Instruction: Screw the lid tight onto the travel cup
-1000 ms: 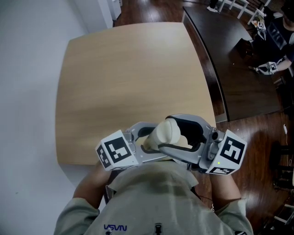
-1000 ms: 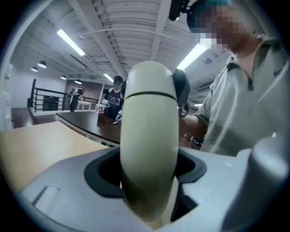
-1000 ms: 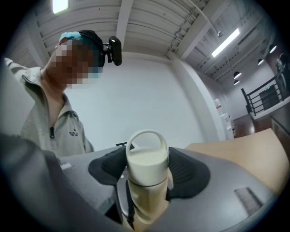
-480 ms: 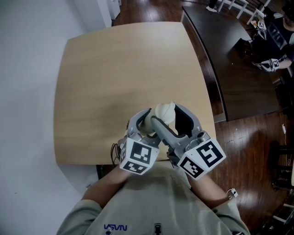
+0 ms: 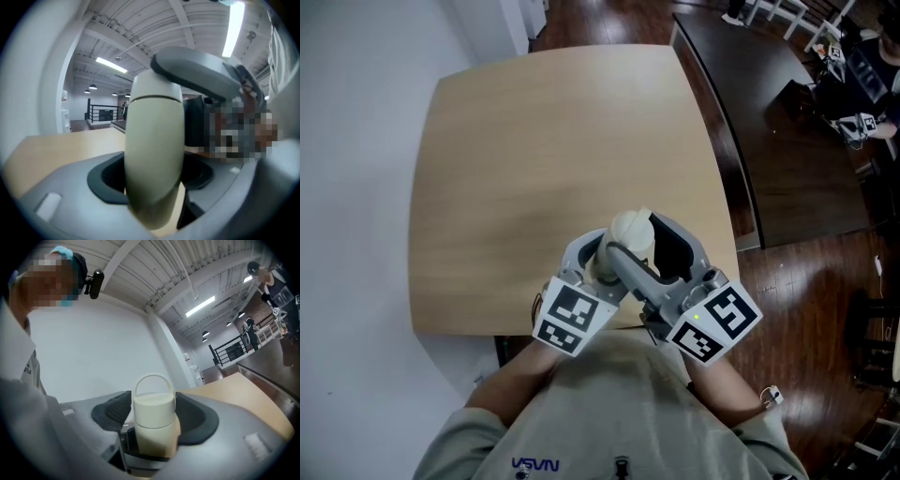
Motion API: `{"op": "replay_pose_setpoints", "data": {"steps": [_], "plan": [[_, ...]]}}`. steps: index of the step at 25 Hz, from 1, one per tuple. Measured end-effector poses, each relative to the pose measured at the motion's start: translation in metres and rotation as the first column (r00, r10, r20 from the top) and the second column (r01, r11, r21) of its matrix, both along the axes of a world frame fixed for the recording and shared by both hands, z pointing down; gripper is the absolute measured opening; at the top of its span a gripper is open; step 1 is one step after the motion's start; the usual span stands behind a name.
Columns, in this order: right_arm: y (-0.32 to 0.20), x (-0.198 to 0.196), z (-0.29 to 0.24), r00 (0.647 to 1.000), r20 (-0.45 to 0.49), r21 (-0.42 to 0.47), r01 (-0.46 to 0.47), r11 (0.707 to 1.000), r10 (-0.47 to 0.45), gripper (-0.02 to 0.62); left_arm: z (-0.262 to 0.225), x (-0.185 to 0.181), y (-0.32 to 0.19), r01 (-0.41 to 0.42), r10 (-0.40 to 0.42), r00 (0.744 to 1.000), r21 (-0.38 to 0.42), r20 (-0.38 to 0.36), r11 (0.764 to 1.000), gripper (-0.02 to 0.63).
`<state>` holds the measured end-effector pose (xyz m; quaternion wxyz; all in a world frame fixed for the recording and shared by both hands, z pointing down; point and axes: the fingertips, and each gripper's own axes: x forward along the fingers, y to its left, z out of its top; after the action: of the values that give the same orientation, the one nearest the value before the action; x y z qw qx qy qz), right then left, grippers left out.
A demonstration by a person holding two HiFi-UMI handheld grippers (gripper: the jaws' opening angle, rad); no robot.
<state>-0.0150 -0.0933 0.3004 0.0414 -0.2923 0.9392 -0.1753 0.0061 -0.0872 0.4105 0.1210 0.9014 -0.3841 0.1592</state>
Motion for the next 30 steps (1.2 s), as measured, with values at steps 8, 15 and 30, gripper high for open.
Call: {"op": "replay_pose_setpoints", "data": {"steps": [8,15,30], "plan": [[0.023,0.013,-0.025,0.971,0.104,0.0,0.216,0.976,-0.214,0.311,-0.031,0.011,0.026,-0.25,0.234,0.94,-0.034,-0.249,0.968,0.316],[0.048,0.024,-0.04,0.876,0.176,0.005,0.456,0.89,-0.45,0.311,-0.065,0.014,0.078,-0.59,0.535,0.709,0.031,-0.459,0.807,0.316],[0.088,0.009,-0.056,0.7,0.141,0.036,0.703,0.71,-0.7,0.311,-0.066,0.025,0.135,-0.857,0.761,0.483,-0.058,-0.433,0.511,0.316]]}}
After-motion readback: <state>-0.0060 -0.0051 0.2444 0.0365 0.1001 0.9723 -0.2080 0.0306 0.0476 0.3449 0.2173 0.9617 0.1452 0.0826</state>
